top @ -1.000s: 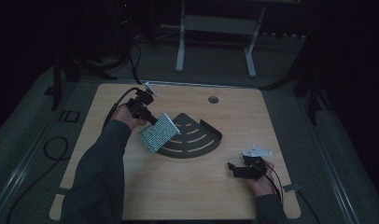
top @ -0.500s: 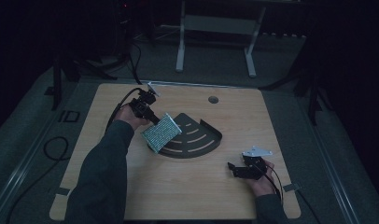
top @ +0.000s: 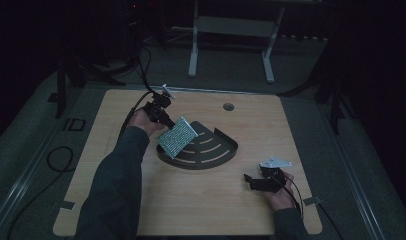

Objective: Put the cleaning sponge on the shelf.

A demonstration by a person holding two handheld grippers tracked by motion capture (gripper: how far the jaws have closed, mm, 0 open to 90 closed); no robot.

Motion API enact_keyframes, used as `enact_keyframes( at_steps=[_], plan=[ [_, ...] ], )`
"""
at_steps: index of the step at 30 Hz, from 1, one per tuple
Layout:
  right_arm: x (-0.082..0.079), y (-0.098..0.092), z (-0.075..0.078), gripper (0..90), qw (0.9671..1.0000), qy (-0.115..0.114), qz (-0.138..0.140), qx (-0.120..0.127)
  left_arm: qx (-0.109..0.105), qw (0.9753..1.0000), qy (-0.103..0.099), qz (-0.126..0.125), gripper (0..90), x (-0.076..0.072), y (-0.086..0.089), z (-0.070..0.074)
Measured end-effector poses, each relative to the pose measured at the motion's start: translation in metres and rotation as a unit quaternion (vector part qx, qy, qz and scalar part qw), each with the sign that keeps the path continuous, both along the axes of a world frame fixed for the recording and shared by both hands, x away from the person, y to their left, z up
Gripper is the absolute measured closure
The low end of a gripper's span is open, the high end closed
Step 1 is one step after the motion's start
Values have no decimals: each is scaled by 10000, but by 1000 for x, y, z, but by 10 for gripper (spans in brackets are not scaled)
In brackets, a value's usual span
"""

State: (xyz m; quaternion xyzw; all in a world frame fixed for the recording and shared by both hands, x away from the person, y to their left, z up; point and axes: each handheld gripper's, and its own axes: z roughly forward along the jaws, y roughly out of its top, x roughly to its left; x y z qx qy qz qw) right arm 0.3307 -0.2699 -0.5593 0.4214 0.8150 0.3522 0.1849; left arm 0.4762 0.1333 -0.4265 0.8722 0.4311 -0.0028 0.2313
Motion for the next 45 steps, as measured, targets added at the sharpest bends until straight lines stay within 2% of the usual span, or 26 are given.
enact_keyframes(
  at_steps=[16, 31, 33, 40, 44, 45],
  plan=[
    [0, 0, 0, 200, 10000, 0, 2, 0, 163, 9999, -18, 51, 900, 5, -5, -12],
    [0, 0, 0, 200, 10000, -1, 4, -1, 278, 9996, -74, -21, 900, 5, -10, -19],
    [0, 0, 0, 200, 10000, -2, 4, -1, 370, 9992, -110, -36, 900, 5, -11, -20],
    [0, 0, 0, 200, 10000, 0, 3, -1, 482, 9988, -95, -79, 900, 6, -15, -28],
    [0, 0, 0, 200, 10000, -1, 3, -1, 432, 9989, -161, 30, 900, 7, -15, -29],
    [0, 0, 0, 201, 10000, -1, 4, -1, 365, 9992, -147, 75, 900, 8, -15, -29]
  ],
)
